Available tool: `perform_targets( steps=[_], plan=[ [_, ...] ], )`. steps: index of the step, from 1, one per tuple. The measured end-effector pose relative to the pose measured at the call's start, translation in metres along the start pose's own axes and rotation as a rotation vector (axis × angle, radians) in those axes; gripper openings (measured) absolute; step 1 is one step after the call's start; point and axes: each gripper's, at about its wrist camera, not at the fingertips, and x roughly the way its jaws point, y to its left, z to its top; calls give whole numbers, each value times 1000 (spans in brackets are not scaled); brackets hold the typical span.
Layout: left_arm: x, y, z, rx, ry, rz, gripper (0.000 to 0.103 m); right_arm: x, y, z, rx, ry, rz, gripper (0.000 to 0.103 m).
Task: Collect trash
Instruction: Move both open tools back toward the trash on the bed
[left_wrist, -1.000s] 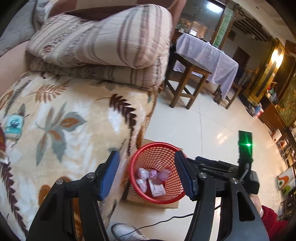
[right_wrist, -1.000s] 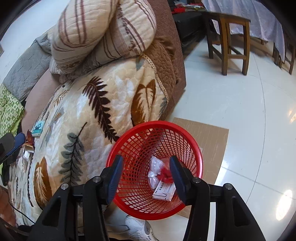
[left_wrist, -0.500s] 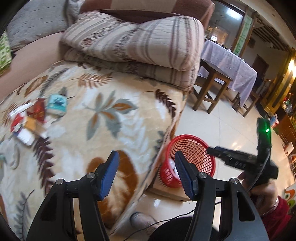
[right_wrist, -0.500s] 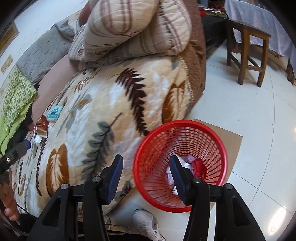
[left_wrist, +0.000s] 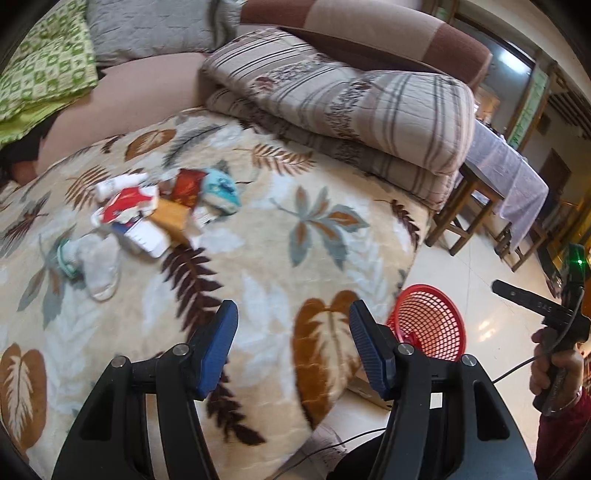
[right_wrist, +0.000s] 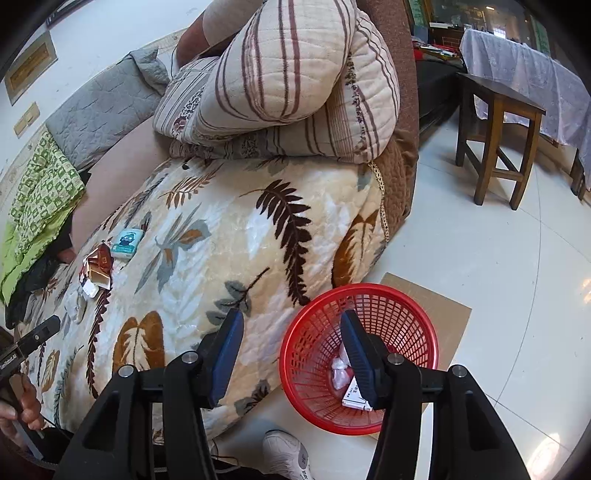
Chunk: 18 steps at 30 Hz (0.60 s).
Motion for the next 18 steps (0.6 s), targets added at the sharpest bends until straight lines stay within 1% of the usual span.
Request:
perform_targets(
  steps=[8,11,18],
  plan=[
    [7,31,-4,-48,20,50,61,2,-10,0,-6,31,-10,59],
    [9,42,-5,-67,27,68,61,3,-13,3,-10,30,-14,59],
    [11,62,-4,-98,30,94,61,14,-16,11,9,39,0,59]
  ],
)
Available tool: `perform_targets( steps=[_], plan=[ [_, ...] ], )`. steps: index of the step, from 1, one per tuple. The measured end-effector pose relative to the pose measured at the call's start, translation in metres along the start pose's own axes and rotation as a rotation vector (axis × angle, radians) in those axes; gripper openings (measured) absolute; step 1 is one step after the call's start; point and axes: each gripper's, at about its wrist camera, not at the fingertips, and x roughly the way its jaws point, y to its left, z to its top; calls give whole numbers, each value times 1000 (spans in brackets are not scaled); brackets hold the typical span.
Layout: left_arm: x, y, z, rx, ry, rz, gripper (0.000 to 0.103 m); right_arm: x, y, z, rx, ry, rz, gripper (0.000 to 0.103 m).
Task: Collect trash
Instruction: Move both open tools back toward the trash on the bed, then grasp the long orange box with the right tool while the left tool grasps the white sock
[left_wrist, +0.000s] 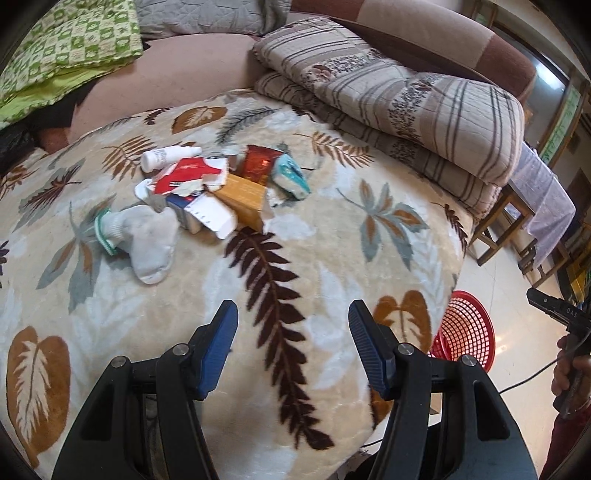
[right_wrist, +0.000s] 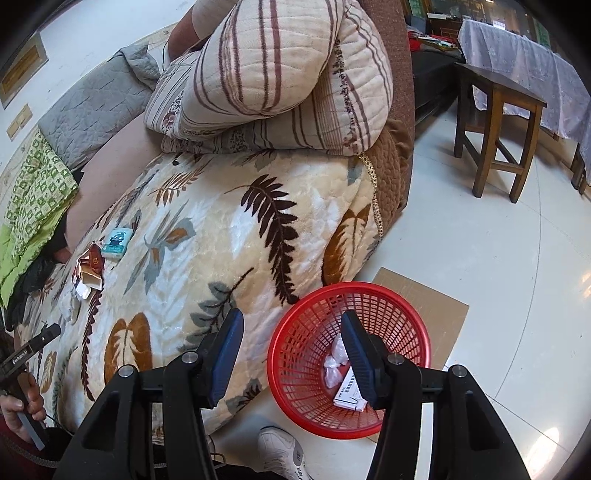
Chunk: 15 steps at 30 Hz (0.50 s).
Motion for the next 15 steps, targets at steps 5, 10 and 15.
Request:
perform_targets(
  steps=[5,10,15],
  plan=[
    [-5,43,9,-117,-30,44,61,13,27,3,-40,17,56,59],
    [-4,107,20,-352,-40,83,61,28,84,3,-143,37,137,59],
    [7,141,48,-423,-52,197,61,39,143,10,-217,57,235,59]
  ],
)
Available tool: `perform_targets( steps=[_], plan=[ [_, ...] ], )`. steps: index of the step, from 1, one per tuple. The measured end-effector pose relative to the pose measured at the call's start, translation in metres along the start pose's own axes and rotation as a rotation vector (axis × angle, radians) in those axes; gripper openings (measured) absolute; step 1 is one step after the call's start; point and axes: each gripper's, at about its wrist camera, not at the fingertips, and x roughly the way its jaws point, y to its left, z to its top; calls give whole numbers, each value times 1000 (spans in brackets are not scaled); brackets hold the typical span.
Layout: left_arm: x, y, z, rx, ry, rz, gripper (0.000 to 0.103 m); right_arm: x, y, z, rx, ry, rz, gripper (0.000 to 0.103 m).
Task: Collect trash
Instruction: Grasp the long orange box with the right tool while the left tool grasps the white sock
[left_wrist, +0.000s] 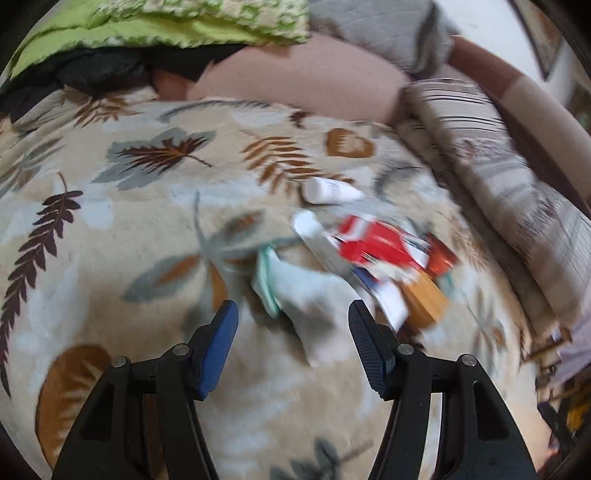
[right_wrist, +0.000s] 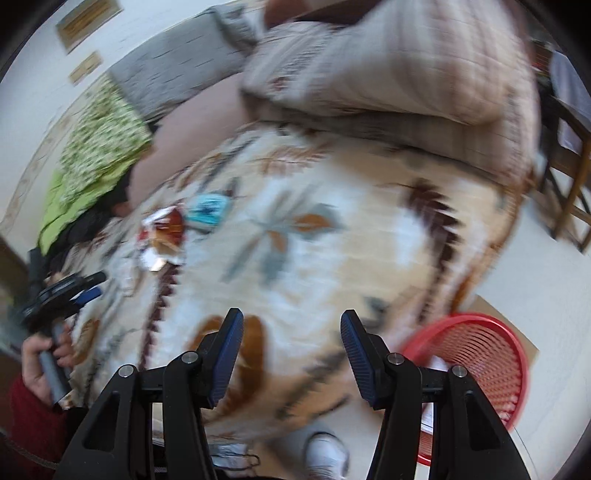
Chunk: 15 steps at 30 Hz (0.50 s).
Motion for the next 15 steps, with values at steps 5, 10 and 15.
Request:
perform_targets(
  steps=[5,10,15],
  plan=[
    [36,1,19,-149,74,19,61,22,52,20,-65,-3,63,59],
    [60,-20,5,-68,64,57,61,48,89,36,-76,12,124,59],
    [64,-28,4,35,36,45,26,87,131,49,-151,40,158,59]
  ],
)
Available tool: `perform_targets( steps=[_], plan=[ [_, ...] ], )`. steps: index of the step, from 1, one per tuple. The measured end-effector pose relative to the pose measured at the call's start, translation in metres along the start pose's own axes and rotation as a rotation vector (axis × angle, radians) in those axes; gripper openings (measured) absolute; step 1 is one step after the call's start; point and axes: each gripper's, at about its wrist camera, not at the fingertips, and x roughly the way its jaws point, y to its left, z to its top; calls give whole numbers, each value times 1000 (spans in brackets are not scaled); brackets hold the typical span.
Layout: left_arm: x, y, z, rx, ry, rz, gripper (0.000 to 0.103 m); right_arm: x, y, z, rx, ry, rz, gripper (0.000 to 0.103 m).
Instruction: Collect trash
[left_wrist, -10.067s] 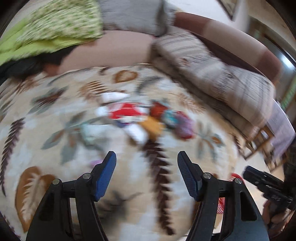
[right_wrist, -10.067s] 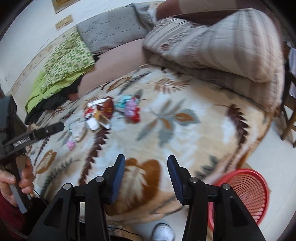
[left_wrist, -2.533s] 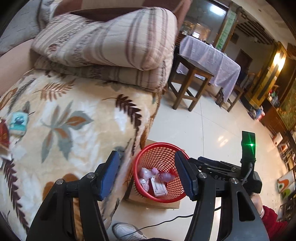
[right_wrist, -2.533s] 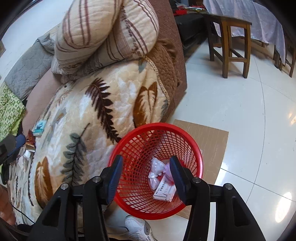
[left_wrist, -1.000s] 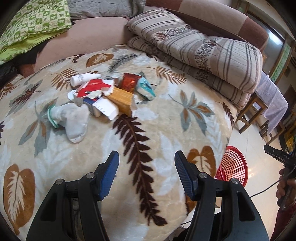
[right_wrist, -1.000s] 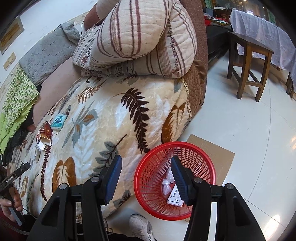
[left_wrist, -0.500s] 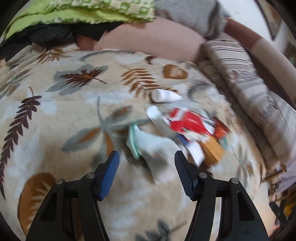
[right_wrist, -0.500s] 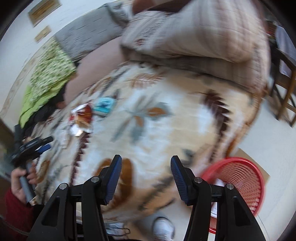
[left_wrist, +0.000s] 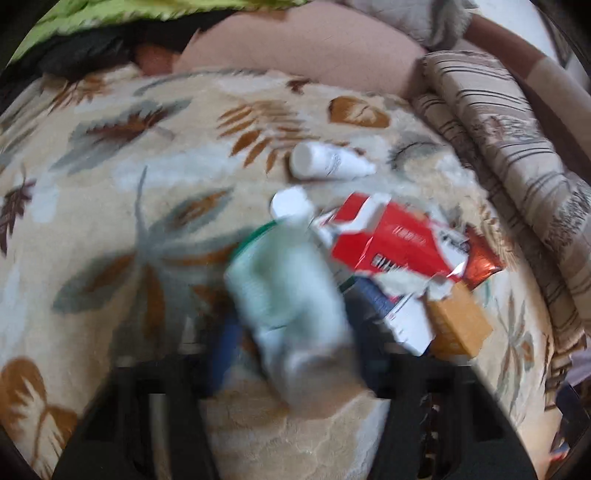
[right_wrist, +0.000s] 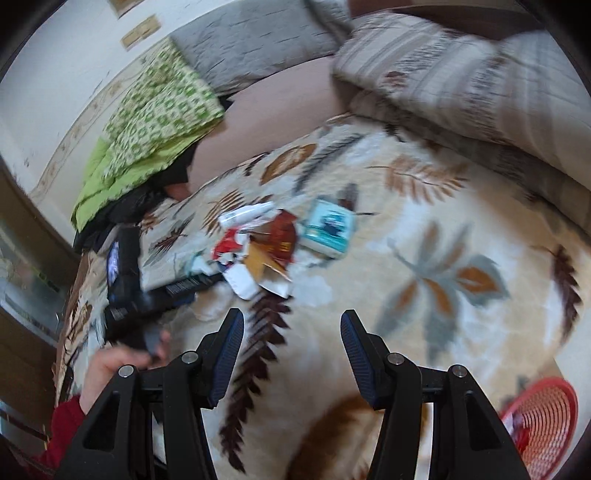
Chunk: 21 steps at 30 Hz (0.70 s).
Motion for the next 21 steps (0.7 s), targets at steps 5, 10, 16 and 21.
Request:
perform_targets(
  steps=[5,10,16,21],
  plan=[
    [-12,20,13,-17,-81,56,22,54,28,17,-62,31,-4,59],
    [-23,31,21,-54,-130,54,22,94,50,24,-173,31,-104,51],
    [-19,26,21,-45,-109,31,22,128,50,24,-263,81,-137,42],
    [-22,23,20,-29,-124,26,22,131,54,15,-313,51,-164,26]
  ],
)
